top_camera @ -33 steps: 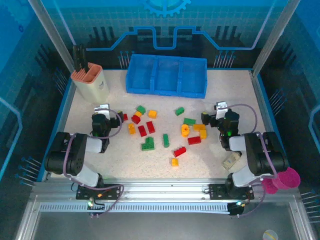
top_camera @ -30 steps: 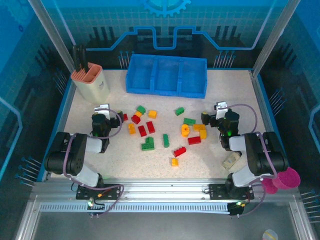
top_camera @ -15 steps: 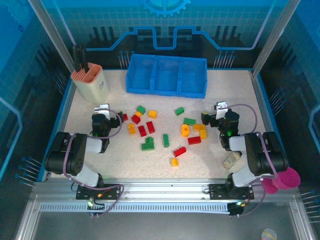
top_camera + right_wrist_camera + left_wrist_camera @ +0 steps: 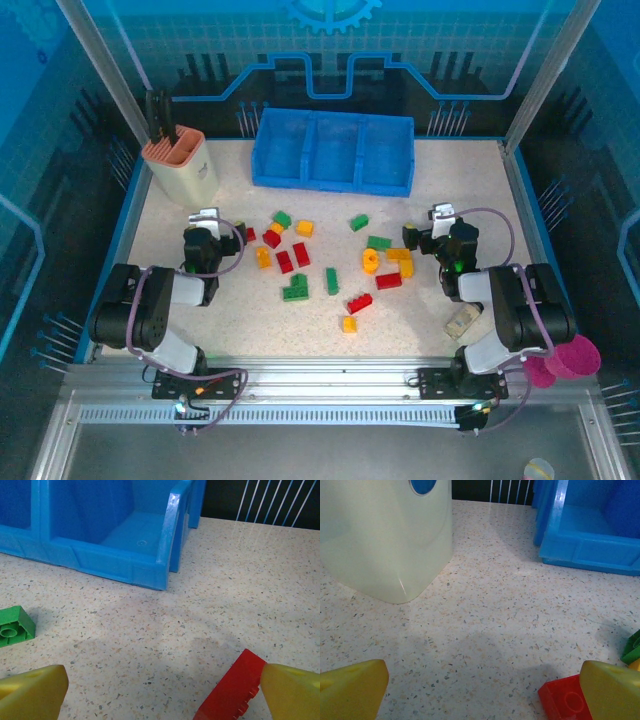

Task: Sort the legos into containers by color
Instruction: Pick up the lego from the middle-right of the table.

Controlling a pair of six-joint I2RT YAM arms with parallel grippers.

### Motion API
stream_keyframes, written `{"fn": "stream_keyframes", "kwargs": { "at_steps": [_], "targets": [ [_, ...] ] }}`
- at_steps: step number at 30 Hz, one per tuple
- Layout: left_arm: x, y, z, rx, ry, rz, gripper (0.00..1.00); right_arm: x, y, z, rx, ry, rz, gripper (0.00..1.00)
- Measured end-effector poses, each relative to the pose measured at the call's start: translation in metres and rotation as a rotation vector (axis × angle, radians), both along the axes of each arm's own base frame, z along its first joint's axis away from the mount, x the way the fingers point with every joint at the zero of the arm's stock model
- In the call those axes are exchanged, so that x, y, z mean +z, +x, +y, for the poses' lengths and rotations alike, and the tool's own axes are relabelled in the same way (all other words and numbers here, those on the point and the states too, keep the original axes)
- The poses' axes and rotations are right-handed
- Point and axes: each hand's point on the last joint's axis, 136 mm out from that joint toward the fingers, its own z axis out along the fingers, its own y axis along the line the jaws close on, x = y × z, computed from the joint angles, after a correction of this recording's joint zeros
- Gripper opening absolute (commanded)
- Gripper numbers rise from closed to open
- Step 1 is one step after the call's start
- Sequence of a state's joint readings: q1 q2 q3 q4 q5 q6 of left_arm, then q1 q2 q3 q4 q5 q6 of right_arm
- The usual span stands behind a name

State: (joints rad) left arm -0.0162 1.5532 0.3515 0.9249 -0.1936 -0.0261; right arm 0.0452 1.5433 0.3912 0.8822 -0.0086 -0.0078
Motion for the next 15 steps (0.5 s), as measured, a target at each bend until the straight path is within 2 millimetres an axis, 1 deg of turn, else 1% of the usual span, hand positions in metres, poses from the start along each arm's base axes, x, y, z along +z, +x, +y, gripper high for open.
{"fn": "stream_keyframes", "kwargs": {
  "at_steps": [9,13,15],
  "targets": [
    [0.005,0.005,-0.015,-0.096,-0.009,-0.01,0.99,0.0,0.0,0.0,-0.001,0.0,0.0,1.0],
    [0.004,0.006,-0.014,-0.094,-0.013,0.01,0.99,0.0,0.0,-0.002,-0.011,-0.001,0.001,1.0],
    [0.011,0.003,-0.012,-0.084,-0.009,0.025,0.99,-0.001,0.0,-0.007,-0.04,-0.004,0.006,0.99]
  ]
}}
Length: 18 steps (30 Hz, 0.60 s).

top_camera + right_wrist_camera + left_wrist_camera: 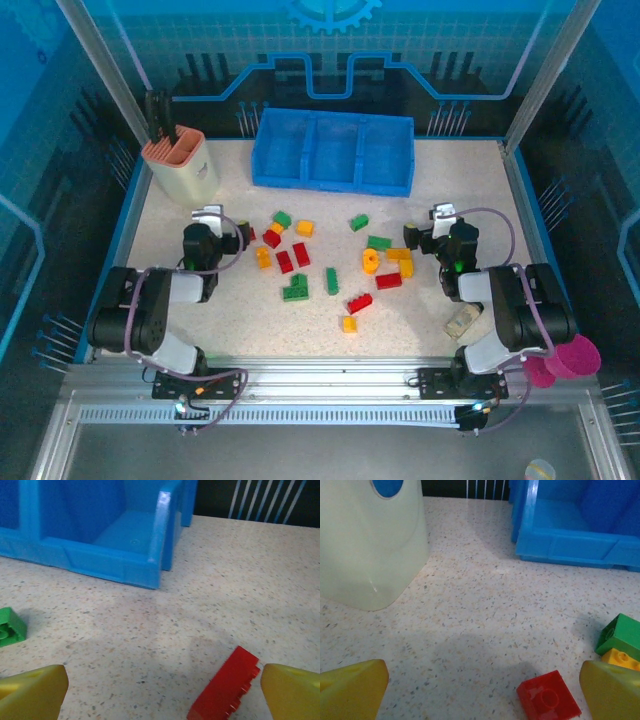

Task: Sort the legos into containers by color
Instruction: Pick up the lego from the middle-right of the table.

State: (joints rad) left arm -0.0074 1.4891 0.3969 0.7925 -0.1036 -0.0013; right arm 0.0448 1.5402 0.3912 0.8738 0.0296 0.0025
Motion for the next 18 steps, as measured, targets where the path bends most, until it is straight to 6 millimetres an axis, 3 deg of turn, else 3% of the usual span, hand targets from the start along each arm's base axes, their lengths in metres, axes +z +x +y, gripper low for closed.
{"fn": "stream_keyframes", "kwargs": {
  "at_steps": [3,4,7,10,14,18],
  "targets": [
    [0.04,-0.004,0.0,0.016,0.01,-0.035,0.99,0.004,-0.003,-0.008,-0.048,-0.015,0.02,0.97],
    [0.065,-0.005,-0.003,0.015,0.015,-0.069,0.99,0.011,-0.003,-0.01,-0.067,-0.023,0.02,0.96],
    [0.141,-0.005,-0.02,-0.006,0.017,-0.185,0.99,0.044,0.004,-0.011,-0.108,-0.018,0.01,0.96],
    [0.206,-0.004,-0.036,-0.044,0.007,-0.24,0.99,0.087,0.02,-0.013,-0.15,0.025,0.014,0.92],
    [0.259,-0.001,-0.043,-0.067,0.006,-0.21,0.99,0.114,0.033,-0.017,-0.216,0.094,0.072,0.85],
    [0.273,-0.003,-0.052,-0.121,0.019,-0.116,0.99,0.097,0.038,-0.02,-0.279,0.145,0.22,0.81]
  ]
}}
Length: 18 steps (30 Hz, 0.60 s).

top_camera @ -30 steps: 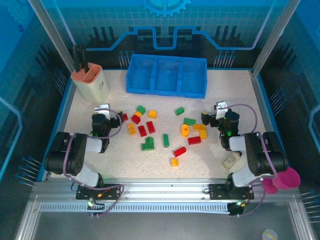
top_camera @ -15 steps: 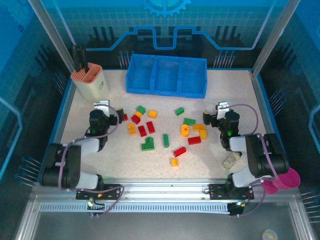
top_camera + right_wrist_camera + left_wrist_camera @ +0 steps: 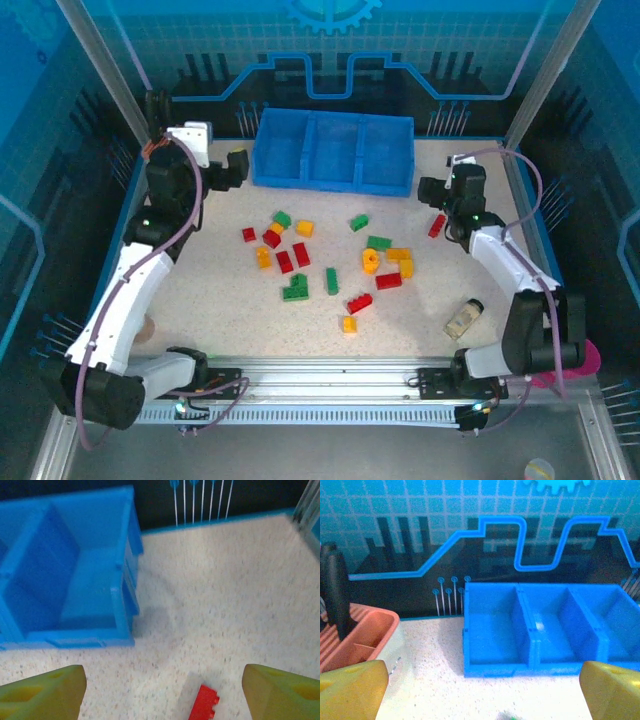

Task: Sort the legos into containers by color
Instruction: Pick up the lego from the middle-right of the table.

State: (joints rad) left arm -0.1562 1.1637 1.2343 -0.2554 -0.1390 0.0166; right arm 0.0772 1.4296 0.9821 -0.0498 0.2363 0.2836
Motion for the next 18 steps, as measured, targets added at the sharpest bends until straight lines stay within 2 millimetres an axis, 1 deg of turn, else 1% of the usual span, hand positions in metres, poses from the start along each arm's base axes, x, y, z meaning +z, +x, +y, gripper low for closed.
{"fn": "stream_keyframes", "kwargs": {
  "at_steps": [3,6,9,12,13,14,18],
  "targets": [
    [-0.011,-0.001,-0.008,-0.045,0.044,0.096,0.99,-0.027,0.001,0.0,-0.038,0.039,0.132,0.77],
    [-0.031,-0.002,-0.015,-0.083,0.082,0.189,0.99,-0.049,-0.002,-0.001,-0.075,0.067,0.237,0.75],
    [-0.051,-0.008,-0.02,-0.112,0.109,0.265,0.99,-0.067,-0.003,-0.006,-0.114,0.089,0.313,0.72],
    [-0.058,-0.011,-0.026,-0.142,0.112,0.292,0.99,-0.084,-0.006,-0.014,-0.16,0.117,0.369,0.69],
    [-0.059,-0.011,-0.028,-0.15,0.112,0.297,0.99,-0.089,-0.006,-0.018,-0.174,0.123,0.382,0.69],
    [-0.06,-0.011,-0.03,-0.157,0.112,0.301,0.99,-0.094,-0.007,-0.021,-0.186,0.127,0.395,0.71],
    [-0.069,-0.01,-0.04,-0.189,0.114,0.323,0.99,-0.114,-0.008,-0.031,-0.228,0.144,0.456,0.69]
  ]
}}
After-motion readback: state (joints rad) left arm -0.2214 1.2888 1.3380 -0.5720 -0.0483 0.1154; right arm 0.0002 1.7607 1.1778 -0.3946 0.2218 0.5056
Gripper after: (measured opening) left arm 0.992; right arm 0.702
